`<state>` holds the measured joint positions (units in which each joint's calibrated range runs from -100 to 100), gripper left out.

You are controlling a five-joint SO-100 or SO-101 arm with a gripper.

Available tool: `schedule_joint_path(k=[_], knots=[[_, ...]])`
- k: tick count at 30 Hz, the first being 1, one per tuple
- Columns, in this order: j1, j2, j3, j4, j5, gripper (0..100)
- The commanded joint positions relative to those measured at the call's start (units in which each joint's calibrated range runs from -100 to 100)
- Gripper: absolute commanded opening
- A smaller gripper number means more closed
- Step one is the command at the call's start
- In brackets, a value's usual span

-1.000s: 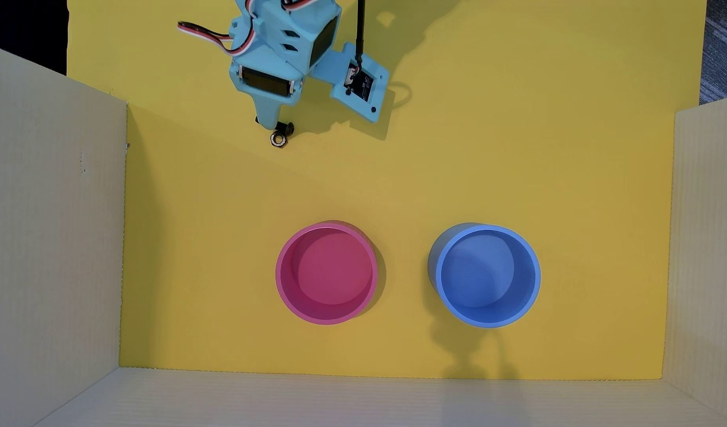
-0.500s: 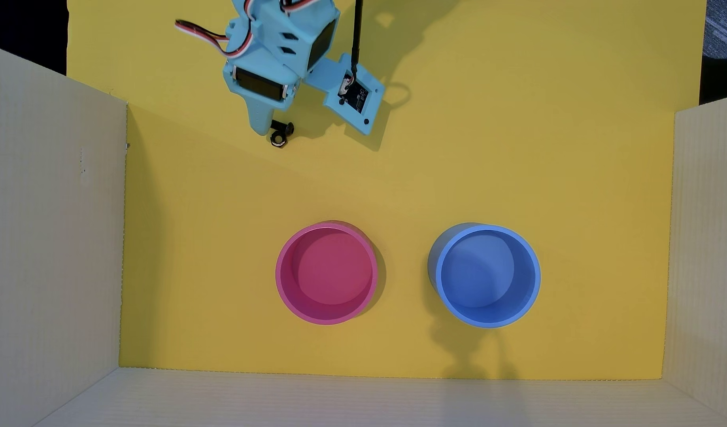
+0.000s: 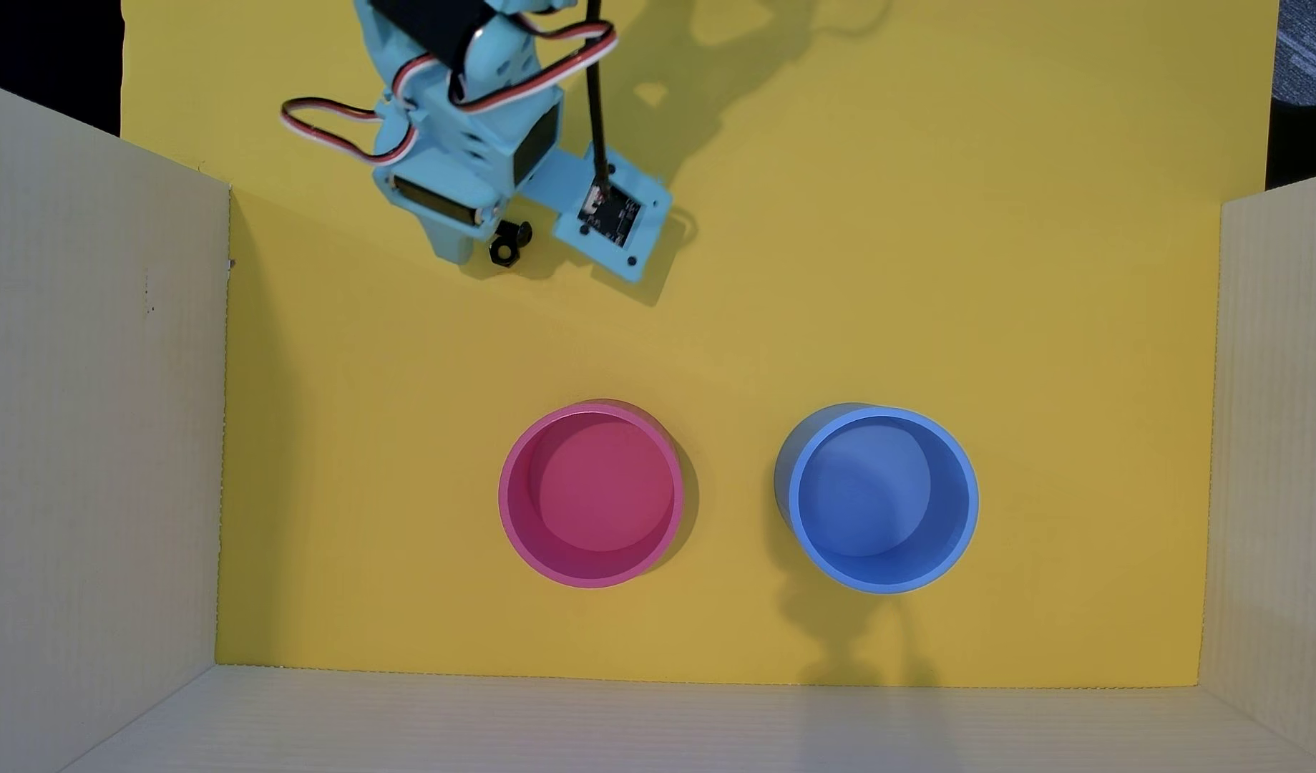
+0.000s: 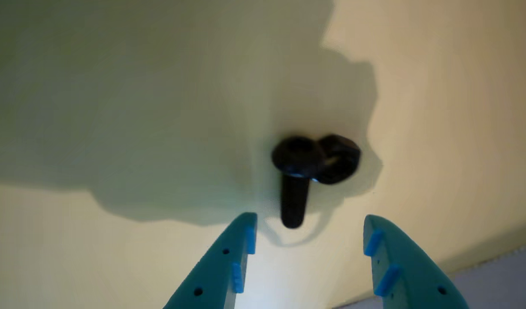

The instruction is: Pick up the bolt and place it in the pink box

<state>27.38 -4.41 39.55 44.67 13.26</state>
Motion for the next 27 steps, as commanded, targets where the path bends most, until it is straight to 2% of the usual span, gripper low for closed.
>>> schedule_joint_path(k=[1, 10, 19, 20, 22, 27], knots=[[-0.1, -0.1, -2.8, 2.3, 0.3, 18], [-1.0, 0.5, -2.7, 2.9, -0.6, 18], [-1.9, 10.1, -7.9, 2.9, -0.9, 17], [-1.8, 11.0, -8.7, 2.9, -0.8, 14], [-1.5, 12.2, -9.9, 2.9, -0.9, 1], [-1.4, 12.8, -10.5, 2.8, -0.9, 1]])
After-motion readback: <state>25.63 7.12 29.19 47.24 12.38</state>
